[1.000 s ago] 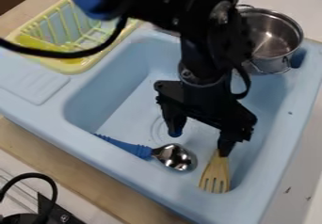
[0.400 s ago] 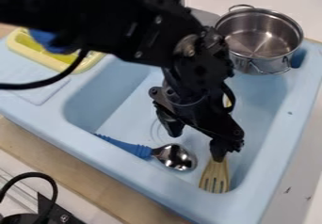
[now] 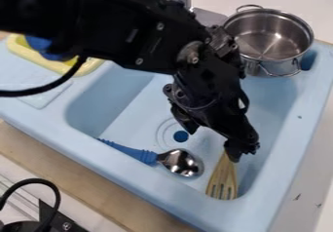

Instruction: Moved the wooden spatula to the left on yellow basket

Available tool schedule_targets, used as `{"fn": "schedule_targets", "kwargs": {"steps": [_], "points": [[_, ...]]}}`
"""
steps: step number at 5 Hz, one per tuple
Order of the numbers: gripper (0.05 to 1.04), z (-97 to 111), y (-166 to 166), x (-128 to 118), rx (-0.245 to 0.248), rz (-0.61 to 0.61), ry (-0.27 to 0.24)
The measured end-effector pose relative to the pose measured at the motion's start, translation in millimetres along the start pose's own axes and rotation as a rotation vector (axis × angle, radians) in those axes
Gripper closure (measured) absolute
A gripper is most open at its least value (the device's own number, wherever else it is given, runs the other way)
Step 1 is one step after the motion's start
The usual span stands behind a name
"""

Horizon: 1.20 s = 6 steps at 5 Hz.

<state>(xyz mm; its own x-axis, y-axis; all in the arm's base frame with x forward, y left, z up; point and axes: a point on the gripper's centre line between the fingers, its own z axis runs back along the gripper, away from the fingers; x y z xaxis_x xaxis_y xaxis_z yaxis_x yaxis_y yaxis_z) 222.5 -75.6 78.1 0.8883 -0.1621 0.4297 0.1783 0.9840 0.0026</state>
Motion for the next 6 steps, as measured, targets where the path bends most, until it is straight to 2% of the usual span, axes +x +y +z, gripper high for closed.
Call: {"fn": "schedule_targets", "kwargs": {"steps": [2, 4, 5, 6], "points": [[0.087, -11.5, 0.4, 0.9, 0.021, -0.013, 0.002], [0.09, -19.6, -1.6, -3.4, 0.023, 0.017, -0.039], [0.089, -19.4, -1.4, -5.8, 0.09, -0.042, 0.004], [0.093, -18.1, 7.9, -8.6, 0.097, -0.046, 0.062]]}}
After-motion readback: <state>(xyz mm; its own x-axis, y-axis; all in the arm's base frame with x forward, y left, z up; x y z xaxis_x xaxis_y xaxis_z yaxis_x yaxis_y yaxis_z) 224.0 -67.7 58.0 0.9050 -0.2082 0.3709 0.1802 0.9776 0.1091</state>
